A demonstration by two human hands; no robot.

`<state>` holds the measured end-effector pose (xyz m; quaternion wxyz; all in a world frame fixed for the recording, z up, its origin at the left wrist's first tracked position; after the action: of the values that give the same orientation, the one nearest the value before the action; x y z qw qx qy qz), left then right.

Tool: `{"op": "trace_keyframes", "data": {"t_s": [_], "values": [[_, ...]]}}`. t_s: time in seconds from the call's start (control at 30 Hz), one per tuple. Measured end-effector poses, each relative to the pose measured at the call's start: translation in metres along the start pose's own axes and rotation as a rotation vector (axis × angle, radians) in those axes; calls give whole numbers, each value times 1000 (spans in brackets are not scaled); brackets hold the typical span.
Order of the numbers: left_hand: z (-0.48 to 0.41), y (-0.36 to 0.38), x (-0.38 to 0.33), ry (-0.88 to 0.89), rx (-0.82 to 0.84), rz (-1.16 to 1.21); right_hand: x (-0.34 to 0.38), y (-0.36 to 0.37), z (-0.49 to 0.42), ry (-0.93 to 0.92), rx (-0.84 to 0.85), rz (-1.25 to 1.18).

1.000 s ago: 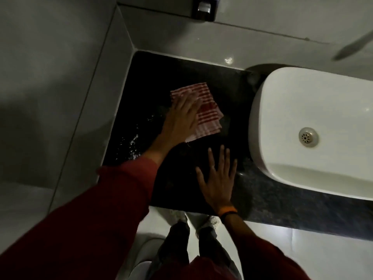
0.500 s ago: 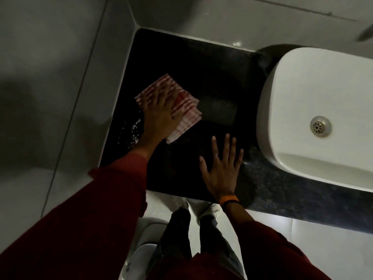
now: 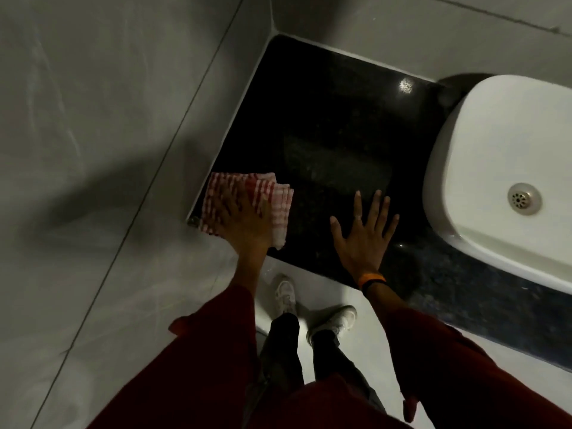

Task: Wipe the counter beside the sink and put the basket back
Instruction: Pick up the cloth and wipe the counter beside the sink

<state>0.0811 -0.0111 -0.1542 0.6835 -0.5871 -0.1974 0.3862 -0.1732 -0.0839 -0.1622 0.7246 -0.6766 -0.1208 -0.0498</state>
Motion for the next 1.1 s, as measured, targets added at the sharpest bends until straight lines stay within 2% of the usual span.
{"op": "trace_keyframes", "data": {"t_s": [0.1,0.17,0.23,0.33,0.43,0.6,0.9,1.0,1.1], "values": [[25,-2,-8,-160,73,138,26,-11,11,-83,-35,-88],[29,-10,-12,-298,163,358,65,-10,24,-264,-29,-135],[25,-24,-10,-361,209,519,111,-3,38,-463,23,-183],[13,-57,0,-294,64,462,171,13,54,-717,115,-157],[-6,-73,3,-127,-49,463,194,35,62,-835,231,43],[-33,-69,3,47,-88,551,156,26,72,-849,208,-43],[-24,-42,-31,168,-68,547,23,-16,107,-853,-53,-14],[-18,-38,-52,252,-31,513,18,-36,94,-645,-15,-123],[-17,-38,-69,320,-27,484,14,-61,73,-325,114,-402]]}}
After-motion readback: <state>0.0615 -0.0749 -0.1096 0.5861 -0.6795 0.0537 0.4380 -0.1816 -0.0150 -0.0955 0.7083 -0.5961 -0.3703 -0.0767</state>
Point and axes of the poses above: each hand's wrist, its own z-axis away from the middle knuckle, its own y-axis out of the palm, x = y × z, the point moved 6 cm from there along -z, towards the middle knuckle, and after that the axes turned 3 degrees about -x, right-handed, at the moved point
